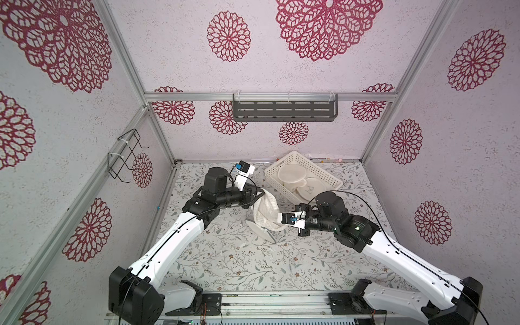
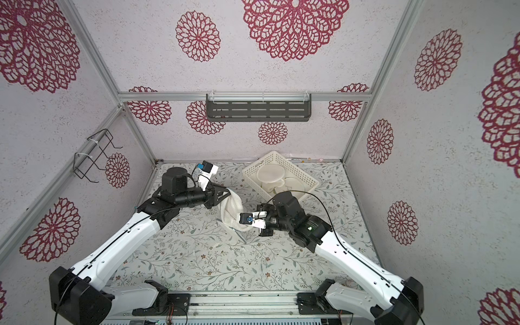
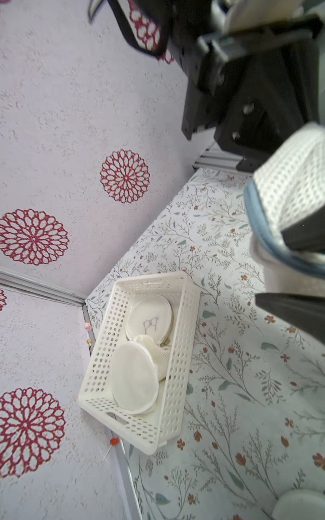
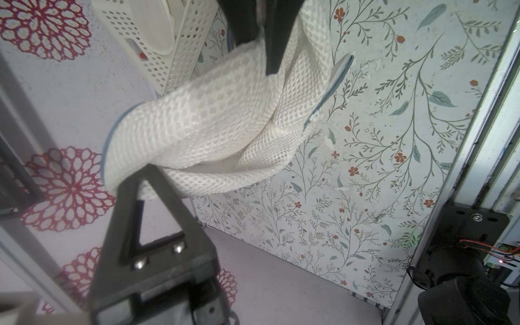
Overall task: Turn the laundry bag inside out
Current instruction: Turn over the laundry bag.
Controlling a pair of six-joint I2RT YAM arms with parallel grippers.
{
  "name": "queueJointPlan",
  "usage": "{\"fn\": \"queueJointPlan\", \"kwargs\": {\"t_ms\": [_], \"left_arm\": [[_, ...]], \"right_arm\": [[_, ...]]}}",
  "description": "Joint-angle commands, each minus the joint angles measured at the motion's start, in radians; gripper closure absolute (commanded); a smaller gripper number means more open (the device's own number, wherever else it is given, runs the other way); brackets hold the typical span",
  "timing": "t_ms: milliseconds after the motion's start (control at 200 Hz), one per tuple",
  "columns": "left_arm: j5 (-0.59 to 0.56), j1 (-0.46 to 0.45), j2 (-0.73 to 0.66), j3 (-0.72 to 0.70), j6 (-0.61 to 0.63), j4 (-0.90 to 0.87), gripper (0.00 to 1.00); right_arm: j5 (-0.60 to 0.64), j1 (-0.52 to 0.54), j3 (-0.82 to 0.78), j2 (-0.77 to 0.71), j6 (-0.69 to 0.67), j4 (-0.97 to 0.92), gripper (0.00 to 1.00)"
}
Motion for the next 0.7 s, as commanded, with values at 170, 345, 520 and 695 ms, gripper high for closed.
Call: {"fn": "queueJointPlan", "kwargs": {"t_ms": [170, 345, 520, 695], "left_arm": [[-0.125, 0.047, -0.034, -0.069, 0.005, 0.023, 0.32], [-0.100, 0.078, -0.063, -0.119, -0.001, 0.022, 0.23], [-0.012, 0.108, -0.075, -0.164, -0.016, 0.023, 0.22], [0.057, 0.123, -0.088, -0.193, -0.021, 0.025, 0.22]], "right_arm": [[-0.106, -0.046, -0.053, -0.104, 0.117, 0.136, 1.00], [-0.143, -0.084, -0.079, -0.137, 0.192, 0.202, 1.00], [-0.201, -0.116, -0.083, -0.150, 0.245, 0.245, 1.00], [-0.222, -0.147, -0.096, -0.157, 0.324, 0.318, 1.00]]}}
